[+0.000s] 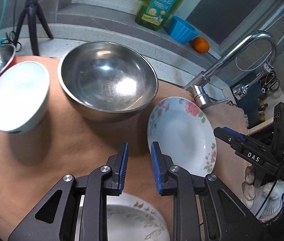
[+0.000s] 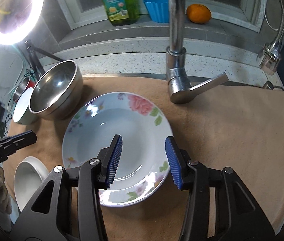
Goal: Organize plates and bowls
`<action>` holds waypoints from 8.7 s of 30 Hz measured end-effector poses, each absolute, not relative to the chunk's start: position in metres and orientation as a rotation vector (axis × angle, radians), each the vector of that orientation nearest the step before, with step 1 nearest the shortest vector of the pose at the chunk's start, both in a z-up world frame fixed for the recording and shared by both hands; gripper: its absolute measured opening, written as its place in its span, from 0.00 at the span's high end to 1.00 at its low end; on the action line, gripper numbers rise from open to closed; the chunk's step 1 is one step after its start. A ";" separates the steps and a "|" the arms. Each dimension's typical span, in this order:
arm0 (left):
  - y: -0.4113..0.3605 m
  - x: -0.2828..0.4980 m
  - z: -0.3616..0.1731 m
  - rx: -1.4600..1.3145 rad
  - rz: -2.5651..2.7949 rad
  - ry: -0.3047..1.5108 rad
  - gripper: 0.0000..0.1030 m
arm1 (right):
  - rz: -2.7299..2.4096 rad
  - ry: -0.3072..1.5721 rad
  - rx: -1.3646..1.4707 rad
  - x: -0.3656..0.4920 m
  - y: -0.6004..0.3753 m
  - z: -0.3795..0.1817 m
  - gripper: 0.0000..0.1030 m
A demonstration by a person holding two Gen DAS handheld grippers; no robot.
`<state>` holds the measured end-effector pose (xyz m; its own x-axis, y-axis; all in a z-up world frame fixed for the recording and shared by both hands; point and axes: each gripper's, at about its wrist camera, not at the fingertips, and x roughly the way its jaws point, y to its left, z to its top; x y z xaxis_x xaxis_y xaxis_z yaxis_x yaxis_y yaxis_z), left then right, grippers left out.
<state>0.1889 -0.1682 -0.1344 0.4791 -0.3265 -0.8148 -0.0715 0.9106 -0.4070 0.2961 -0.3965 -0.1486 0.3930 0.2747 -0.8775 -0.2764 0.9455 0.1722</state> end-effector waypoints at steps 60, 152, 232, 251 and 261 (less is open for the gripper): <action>-0.183 0.213 -0.148 -0.430 -0.210 1.150 0.85 | 0.434 1.287 0.247 0.307 -0.424 -0.174 0.82; -0.071 0.040 -0.155 -0.522 0.051 1.185 0.85 | 0.783 1.413 -0.147 0.174 -0.259 -0.177 0.81; -0.070 0.042 -0.157 -0.543 0.025 1.188 0.85 | 0.829 1.554 0.297 0.204 -0.309 -0.188 0.82; -0.051 0.055 -0.140 -0.543 0.049 1.145 0.85 | 0.790 1.428 0.277 0.235 -0.319 -0.161 0.82; -0.056 0.107 -0.110 -0.475 0.011 1.062 0.85 | 0.722 1.279 0.230 0.294 -0.319 -0.132 0.82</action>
<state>0.1073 -0.0557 -0.1102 0.4970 -0.2166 -0.8403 -0.2335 0.8993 -0.3699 0.2940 -0.3192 -0.1317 0.1064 0.6060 -0.7883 -0.3619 0.7620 0.5370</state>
